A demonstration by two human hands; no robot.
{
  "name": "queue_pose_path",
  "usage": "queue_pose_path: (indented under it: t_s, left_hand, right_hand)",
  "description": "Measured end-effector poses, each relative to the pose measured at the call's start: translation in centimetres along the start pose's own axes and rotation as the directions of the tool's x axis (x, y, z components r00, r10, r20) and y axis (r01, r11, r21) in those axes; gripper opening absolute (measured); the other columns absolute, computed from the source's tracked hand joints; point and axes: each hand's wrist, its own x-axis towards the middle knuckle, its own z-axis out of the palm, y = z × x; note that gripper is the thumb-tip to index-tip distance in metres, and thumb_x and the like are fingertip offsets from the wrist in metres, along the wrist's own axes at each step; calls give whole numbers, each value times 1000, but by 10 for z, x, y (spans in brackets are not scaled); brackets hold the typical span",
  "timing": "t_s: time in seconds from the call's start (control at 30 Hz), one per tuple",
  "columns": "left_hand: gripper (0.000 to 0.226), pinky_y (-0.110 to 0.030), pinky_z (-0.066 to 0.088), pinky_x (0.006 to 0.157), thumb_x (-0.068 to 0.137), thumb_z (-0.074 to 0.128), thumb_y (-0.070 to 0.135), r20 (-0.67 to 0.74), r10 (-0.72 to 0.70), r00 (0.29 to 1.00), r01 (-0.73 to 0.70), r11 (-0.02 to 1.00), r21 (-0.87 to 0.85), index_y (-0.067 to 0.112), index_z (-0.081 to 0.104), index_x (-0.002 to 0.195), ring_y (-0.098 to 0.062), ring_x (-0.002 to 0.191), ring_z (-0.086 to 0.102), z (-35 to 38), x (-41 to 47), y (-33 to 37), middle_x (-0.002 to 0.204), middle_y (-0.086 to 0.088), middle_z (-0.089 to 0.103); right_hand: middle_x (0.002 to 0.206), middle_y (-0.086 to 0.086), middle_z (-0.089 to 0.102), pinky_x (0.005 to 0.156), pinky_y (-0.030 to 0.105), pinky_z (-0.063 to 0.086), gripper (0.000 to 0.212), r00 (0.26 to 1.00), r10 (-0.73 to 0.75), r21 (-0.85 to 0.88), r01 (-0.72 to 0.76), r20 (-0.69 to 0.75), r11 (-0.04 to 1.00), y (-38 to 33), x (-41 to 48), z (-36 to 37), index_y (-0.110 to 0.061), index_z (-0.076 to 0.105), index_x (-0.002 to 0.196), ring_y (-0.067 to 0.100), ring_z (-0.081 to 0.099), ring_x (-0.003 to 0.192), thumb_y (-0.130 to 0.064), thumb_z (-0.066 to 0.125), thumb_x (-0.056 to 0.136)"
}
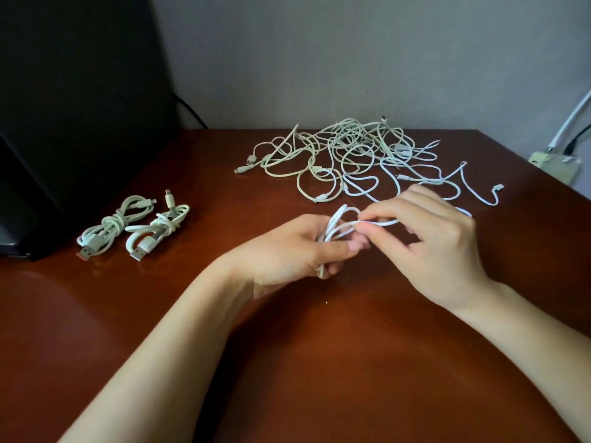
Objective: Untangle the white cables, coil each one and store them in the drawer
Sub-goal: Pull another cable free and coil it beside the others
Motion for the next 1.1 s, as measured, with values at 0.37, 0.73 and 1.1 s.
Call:
queue_pose_path:
  t_s: [0.37,0.73,1.1]
  left_hand:
    - [31,-14,24,38,85,52,39,-12,-30,999,27,990,-141,13,45,70,-6,39,33,-1,3,-1,62,-1,46]
    - [19,-21,13,45,77,63,25,-3,-32,999,31,994,-104,15,47,78,-4,40,25,1,1,-1,53,5,33]
    - [25,-8,16,32,81,67,34,36,-153,988,156,930,-334,18,48,81,3,37,22,4,0,-6,71,0,11]
  right_hand:
    - [75,-1,65,77,1,30,13,997,76,16,-76,34,997,2,0,2,-5,72,85,-3,30,74,-14,63,87]
    - [77,-18,51,73,-2,29,20,983,133,68,-142,124,988,4,-1,5,-11,69,95,-22,41,78,-26,60,86]
    - [78,-9,61,76,-2,28,15,995,68,162,-79,72,984,7,-4,8,-7,71,99,-8,35,74,-6,66,85]
